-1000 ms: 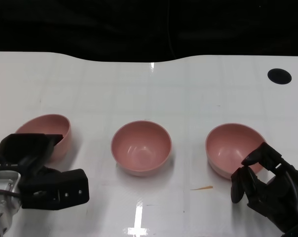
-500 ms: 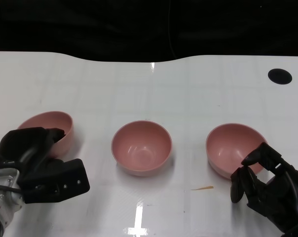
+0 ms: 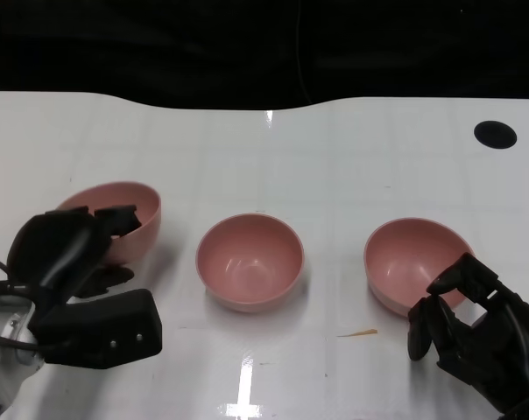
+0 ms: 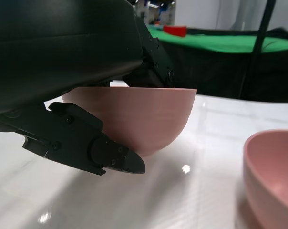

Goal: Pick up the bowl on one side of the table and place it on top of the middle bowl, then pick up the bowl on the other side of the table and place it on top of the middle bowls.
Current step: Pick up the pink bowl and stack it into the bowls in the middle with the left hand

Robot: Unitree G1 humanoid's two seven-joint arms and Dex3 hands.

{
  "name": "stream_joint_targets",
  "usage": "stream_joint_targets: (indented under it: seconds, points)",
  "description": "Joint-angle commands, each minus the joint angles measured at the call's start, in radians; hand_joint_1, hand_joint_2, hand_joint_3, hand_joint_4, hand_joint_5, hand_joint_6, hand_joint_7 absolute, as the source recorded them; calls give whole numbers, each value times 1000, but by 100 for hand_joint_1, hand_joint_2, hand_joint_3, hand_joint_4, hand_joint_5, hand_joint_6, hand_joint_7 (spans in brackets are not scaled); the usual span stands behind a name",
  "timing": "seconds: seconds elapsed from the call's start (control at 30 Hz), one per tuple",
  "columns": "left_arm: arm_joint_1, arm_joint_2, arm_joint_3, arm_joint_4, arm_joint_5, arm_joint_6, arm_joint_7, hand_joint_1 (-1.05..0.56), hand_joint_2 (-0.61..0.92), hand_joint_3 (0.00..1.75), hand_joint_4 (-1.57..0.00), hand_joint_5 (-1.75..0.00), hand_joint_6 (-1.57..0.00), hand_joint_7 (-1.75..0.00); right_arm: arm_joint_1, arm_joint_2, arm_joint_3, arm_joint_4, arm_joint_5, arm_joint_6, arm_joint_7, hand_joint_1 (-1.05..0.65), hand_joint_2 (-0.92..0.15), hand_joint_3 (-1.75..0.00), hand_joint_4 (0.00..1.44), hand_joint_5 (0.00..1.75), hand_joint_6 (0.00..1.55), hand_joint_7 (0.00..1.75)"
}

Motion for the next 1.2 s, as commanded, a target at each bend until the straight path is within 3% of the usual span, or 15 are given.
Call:
stream_joint_targets:
  seconds: [0.03,0.43,0.57,0.63,0.7,0.83,1.2]
  points:
    - [50,36,28,-153,7,26,-36,-5,92,22,-69,-162,-80,-125,8,-8,-3,-10,6,-4,1,-6,-60,-106,96,175,64,172]
    - [132,39,77,-604,64,103,-178,-3,88,17,-73,-162,-82,-130,6,-6,0,-6,1,-13,-7,-5,-62,-105,96,175,63,174]
    - [140,21,68,-682,84,126,-236,0,83,12,-74,-159,-84,-125,7,-7,1,-11,10,2,-7,-4,-62,-105,96,175,63,175]
    - [134,10,61,-680,86,114,-246,0,82,10,-74,-158,-84,-124,8,-8,3,-11,8,-3,-6,-4,-62,-105,96,175,63,175]
    - [121,-3,49,-657,84,89,-245,-6,90,12,-70,-165,-77,-135,9,-7,5,-11,2,-9,-8,-5,-61,-105,95,175,62,175]
    - [107,-29,28,-620,100,69,-235,-9,92,12,-67,-168,-72,-141,9,-6,7,-7,1,-24,-2,-6,-61,-104,95,175,62,175]
    - [99,-122,0,-458,57,25,-226,-1,92,21,-67,-170,-69,-149,10,-2,11,-12,6,-20,-7,-6,-60,-104,93,175,62,173]
